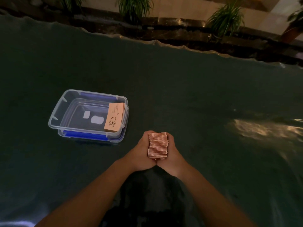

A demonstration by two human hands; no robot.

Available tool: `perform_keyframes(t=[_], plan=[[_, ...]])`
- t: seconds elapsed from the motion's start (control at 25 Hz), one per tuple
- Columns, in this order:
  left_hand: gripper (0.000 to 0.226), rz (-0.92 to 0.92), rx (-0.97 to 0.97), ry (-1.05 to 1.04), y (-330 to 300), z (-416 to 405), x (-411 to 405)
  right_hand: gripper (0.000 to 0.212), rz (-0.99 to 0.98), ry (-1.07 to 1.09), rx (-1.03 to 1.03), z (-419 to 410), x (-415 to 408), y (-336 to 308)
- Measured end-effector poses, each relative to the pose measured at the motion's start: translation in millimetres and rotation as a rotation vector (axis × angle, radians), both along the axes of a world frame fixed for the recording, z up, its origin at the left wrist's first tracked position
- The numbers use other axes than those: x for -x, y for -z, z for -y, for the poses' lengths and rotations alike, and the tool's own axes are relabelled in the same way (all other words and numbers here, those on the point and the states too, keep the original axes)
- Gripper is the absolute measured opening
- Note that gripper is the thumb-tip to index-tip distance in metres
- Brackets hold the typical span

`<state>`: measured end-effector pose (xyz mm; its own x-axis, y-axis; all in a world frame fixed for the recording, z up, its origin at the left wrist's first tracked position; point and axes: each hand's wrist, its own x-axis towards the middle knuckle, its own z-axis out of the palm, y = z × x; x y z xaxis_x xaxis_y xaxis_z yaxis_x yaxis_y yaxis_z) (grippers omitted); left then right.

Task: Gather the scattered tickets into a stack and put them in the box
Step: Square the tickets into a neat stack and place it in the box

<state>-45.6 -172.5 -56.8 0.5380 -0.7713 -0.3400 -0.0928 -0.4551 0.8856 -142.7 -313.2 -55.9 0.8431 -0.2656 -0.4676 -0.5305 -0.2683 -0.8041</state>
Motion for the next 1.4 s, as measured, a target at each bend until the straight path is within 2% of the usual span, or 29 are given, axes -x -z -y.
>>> perform_keyframes(t=[0.16,0.32,0.44,0.52,0.6,0.68,0.8,0.88,1.0,1.12,1.24,1.32,1.4], plan=[[0.091,-0.011,-0.01,0.019,0,2,-2,0.098,-0.002,0.029,-0.042,0,3,5],[0.084,-0.063,-0.024,-0.087,3,1,-2,0.101,-0.018,0.042,-0.11,-5,-1,1],[0.086,-0.199,0.01,-0.192,-1,-5,-7,0.104,0.012,0.093,-0.188,1,2,3],[0.089,-0.317,0.041,-0.257,-3,-8,-8,0.114,0.01,0.182,-0.237,3,12,3],[0.088,-0.418,0.091,-0.3,-4,-8,-6,0.114,0.004,0.292,-0.418,2,22,5],[0.091,-0.511,0.15,-0.313,0,-6,-2,0.101,0.031,0.368,-0.655,-3,28,7],[0.087,-0.589,0.208,-0.261,0,0,4,0.082,0.104,0.421,-0.798,-7,33,7],[0.081,-0.603,0.222,-0.223,-3,0,4,0.08,0.125,0.445,-0.766,-2,35,5],[0.097,-0.57,0.188,-0.251,-2,-5,-6,0.082,0.112,0.44,-0.582,17,36,5],[0.094,-0.301,0.044,-0.139,-4,-6,-17,0.082,0.123,0.349,-0.297,37,35,7],[0.101,0.011,-0.099,-0.106,5,-1,-23,0.099,0.113,0.238,-0.146,47,29,7],[0.109,0.129,-0.168,-0.11,13,1,-24,0.118,0.065,0.141,-0.03,49,27,10],[0.118,0.191,-0.186,-0.083,22,2,-25,0.126,0.024,0.068,0.069,49,27,16]])
